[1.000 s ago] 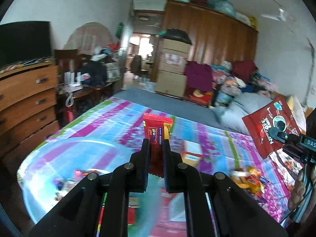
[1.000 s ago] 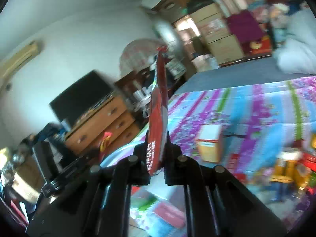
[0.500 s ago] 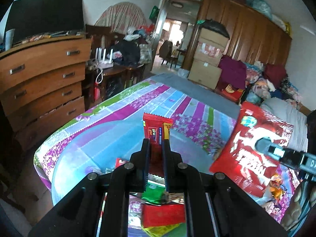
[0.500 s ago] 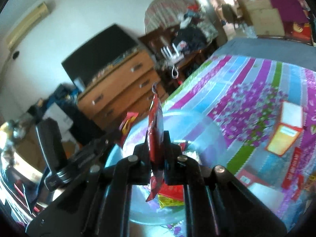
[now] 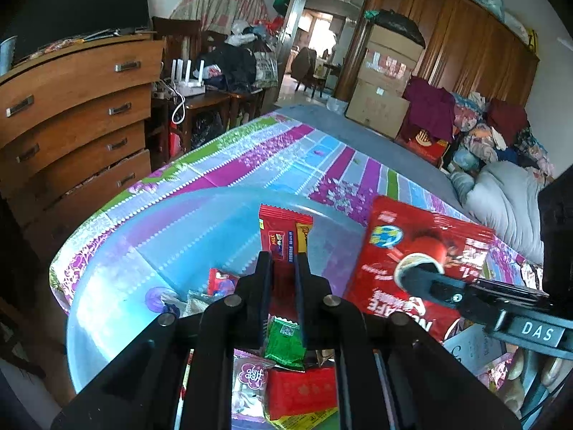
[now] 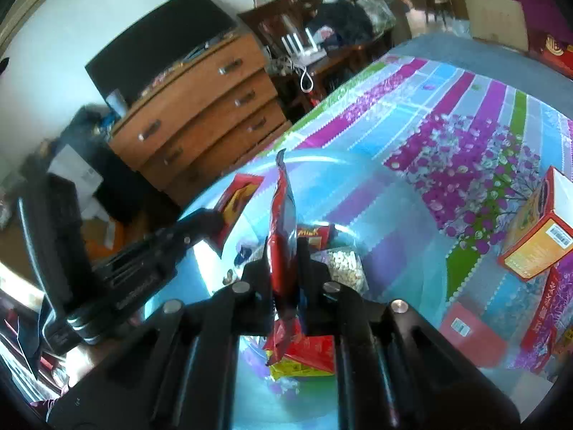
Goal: Organize snacks
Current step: 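Carry both packets over the clear bowl and open both tools to drop them, then move both tools back over the snack pile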
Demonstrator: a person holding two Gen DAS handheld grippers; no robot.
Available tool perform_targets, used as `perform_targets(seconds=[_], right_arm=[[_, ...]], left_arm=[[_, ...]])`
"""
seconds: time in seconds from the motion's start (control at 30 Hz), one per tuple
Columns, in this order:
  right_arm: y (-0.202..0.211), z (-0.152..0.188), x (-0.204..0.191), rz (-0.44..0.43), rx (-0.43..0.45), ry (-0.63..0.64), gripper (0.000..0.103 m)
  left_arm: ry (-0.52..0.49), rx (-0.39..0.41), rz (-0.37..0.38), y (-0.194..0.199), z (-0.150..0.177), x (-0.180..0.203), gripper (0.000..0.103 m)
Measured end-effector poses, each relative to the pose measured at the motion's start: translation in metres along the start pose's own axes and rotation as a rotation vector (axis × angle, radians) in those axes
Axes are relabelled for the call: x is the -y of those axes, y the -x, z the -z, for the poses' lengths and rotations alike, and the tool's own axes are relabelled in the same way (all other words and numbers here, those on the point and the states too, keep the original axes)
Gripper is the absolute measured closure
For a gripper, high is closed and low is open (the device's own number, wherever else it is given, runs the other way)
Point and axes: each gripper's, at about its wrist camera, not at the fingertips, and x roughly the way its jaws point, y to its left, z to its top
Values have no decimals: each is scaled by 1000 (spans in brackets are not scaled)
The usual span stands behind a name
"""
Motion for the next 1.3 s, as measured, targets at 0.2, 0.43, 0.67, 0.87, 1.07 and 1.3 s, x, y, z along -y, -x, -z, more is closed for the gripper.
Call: perform_targets(seconds=[0.2, 0.43, 0.67, 0.87, 1.07, 1.3], right_arm=[[-8, -8, -4, 17, -20, 3, 56], [44, -9, -12, 70, 161, 4, 36], [124, 35, -17, 35, 302, 23, 35], [170, 114, 30, 143, 307, -57, 34], [203, 217, 123, 303, 212, -304, 33], [239, 294, 198, 422, 186, -499, 32]], left_arm=[[21, -25, 10, -5, 3, -2, 90], [8, 5, -1, 8, 1, 1, 82], [-10, 28, 35, 25, 3, 20, 82], [-74, 63, 102, 47, 8, 67, 82], [-187, 89, 260, 73, 25, 150, 73], [-325, -14, 485, 74, 78, 253, 71]])
